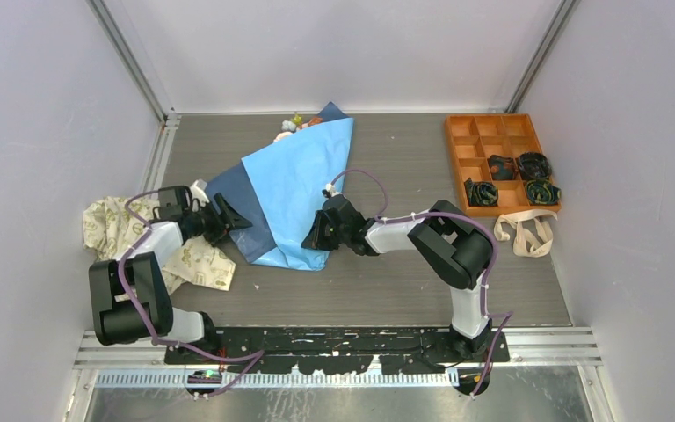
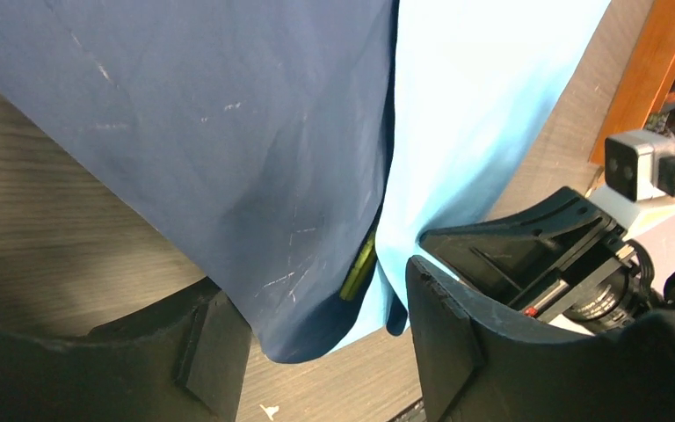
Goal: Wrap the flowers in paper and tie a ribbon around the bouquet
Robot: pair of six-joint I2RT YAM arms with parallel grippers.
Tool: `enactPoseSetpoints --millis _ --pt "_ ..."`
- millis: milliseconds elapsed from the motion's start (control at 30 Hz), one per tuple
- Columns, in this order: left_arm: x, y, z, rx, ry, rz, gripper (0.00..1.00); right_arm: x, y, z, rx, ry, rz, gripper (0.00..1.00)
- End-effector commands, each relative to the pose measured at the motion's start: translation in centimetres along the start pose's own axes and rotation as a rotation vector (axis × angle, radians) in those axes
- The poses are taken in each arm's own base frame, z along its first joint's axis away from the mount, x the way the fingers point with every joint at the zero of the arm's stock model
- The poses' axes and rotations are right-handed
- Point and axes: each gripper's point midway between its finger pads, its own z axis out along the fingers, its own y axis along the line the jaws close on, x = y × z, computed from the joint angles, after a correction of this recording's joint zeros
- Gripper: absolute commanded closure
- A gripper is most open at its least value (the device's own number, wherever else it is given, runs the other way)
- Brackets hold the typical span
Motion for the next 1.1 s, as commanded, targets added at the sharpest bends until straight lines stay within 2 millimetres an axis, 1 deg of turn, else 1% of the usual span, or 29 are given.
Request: enactPoseSetpoints --millis 0,200,300,367,433,467,500,533,567,600,667,733,767,800,867,933,967,1000,1067 --pt "-2.9 -0.8 -0.6 0.050 -0.114 0.064 0.38 3.0 -5.3 0.4 0.173 0.084 -0.030 0.99" --pt "-4.9 -1.7 -0.7 0.088 -0.203 0.143 0.40 3.2 -5.5 0.5 0.178 0.096 -0.030 0.99" --pt "-5.7 -1.9 -0.6 0.099 -0.236 0.173 0.46 3.2 -5.4 0.4 0.176 0.096 -0.032 0.99" --pt "-6.0 -1.7 -0.2 0.101 -0.236 0.176 0.54 3.1 -5.3 0.5 0.175 0.098 -0.035 0.99" --pt "-6.2 -1.7 0.1 0.103 -0.228 0.185 0.67 3.2 -5.4 0.6 0.176 0.104 -0.037 0.99" --pt "-6.3 -1.7 0.2 0.103 -0.220 0.190 0.78 3.2 -5.3 0.7 0.173 0.109 -0.038 0.99" --pt "-6.4 -1.8 0.1 0.100 -0.215 0.195 0.94 3.4 -5.3 0.8 0.171 0.119 -0.039 0.99" --pt "-6.6 -2.2 -0.1 0.101 -0.213 0.207 0.99 3.6 -5.1 0.9 0.163 0.132 -0.040 0.99" --pt "-6.4 -2.6 -0.3 0.100 -0.195 0.216 0.99 3.7 -5.0 1.0 0.153 0.143 -0.037 0.99" --pt "-6.3 -3.4 -0.6 0.102 -0.182 0.239 1.00 3.9 -4.9 1.1 0.147 0.150 -0.031 0.99" --pt "-5.9 -5.7 -1.4 0.120 -0.168 0.315 1.00 4.1 -5.3 1.1 0.159 0.152 -0.024 0.99" --pt "-4.9 -9.0 -2.0 0.168 -0.151 0.412 1.00 4.2 -5.8 1.0 0.173 0.152 -0.020 0.99" --pt "-4.1 -10.7 -2.1 0.192 -0.129 0.463 0.99 4.3 -5.9 1.0 0.174 0.155 -0.016 0.99" --pt "-3.0 -12.5 -1.8 0.222 -0.087 0.503 0.99 4.4 -6.0 1.1 0.171 0.160 -0.011 0.99" --pt "-1.2 -15.3 -1.0 0.248 -0.013 0.555 0.99 4.6 -5.9 1.2 0.159 0.164 -0.007 0.99" --pt "0.4 -17.5 0.3 0.270 0.033 0.609 0.99 4.4 -5.6 1.2 0.143 0.157 -0.008 0.99" --pt "1.2 -18.6 1.1 0.283 0.054 0.635 1.00 4.3 -5.3 1.2 0.132 0.149 -0.009 0.99" --pt "1.5 -19.8 1.8 0.297 0.067 0.657 1.00 4.0 -5.1 1.1 0.126 0.136 -0.012 0.99" --pt "2.8 -21.3 3.9 0.309 0.121 0.671 1.00 3.6 -4.6 1.1 0.109 0.102 -0.030 0.99"
